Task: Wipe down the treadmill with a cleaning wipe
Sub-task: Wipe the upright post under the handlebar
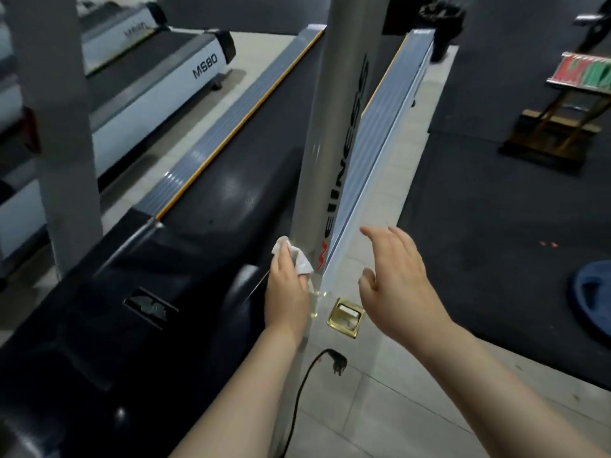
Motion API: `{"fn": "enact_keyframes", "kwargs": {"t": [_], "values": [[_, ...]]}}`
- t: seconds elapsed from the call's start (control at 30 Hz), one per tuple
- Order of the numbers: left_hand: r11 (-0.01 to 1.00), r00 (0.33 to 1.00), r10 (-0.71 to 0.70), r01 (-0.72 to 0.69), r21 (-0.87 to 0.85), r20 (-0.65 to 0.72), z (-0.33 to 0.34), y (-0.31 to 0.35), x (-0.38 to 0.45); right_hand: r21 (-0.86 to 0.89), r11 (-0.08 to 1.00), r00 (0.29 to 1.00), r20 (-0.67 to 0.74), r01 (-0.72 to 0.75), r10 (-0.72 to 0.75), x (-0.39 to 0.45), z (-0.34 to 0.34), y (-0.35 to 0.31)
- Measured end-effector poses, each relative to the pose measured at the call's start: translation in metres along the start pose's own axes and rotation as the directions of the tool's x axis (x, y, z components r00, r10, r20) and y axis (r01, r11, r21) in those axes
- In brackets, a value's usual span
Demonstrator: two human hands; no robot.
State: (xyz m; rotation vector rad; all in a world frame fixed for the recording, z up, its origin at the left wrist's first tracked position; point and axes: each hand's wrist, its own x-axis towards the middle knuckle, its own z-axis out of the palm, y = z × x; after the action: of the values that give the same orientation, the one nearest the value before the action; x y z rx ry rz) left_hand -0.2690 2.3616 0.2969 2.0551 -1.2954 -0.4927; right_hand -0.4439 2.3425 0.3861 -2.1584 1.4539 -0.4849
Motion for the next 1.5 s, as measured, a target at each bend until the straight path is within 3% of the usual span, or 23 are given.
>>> {"fn": "enact_keyframes", "kwargs": {"t": [0.3, 0.53, 0.67, 0.97, 1.23, 1.5], "values": [[0.966, 0.957, 0.247, -0.231, 0.115, -0.153, -0.003, 0.099, 0.096, 0.083, 0.991, 0.994, -0.016, -0.103, 0.104, 0.047, -0.046, -0.011], [0.904, 0.902, 0.403, -0.367, 0.219, -0.155, -0.016, 0.158, 0.154, 0.126, 0.986, 0.987, -0.102, -0.108, 0.121, 0.095, -0.094, -0.008], [0.895, 0.898, 0.404, -0.349, 0.279, -0.175, -0.022, 0.190, 0.181, 0.145, 0.986, 0.989, -0.116, -0.079, 0.096, 0.120, -0.119, -0.006], [0.812, 0.819, 0.487, -0.299, 0.501, -0.302, -0.035, 0.280, 0.246, 0.187, 0.977, 0.984, -0.165, 0.097, -0.066, 0.203, -0.214, 0.013], [0.833, 0.810, 0.455, -0.241, 0.497, -0.370, -0.041, 0.338, 0.276, 0.130, 0.966, 0.968, -0.145, 0.223, -0.204, 0.256, -0.290, 0.035], [0.827, 0.817, 0.443, -0.212, 0.521, -0.370, -0.054, 0.386, 0.303, 0.108, 0.936, 0.938, -0.139, 0.334, -0.318, 0.310, -0.362, 0.015]]}}
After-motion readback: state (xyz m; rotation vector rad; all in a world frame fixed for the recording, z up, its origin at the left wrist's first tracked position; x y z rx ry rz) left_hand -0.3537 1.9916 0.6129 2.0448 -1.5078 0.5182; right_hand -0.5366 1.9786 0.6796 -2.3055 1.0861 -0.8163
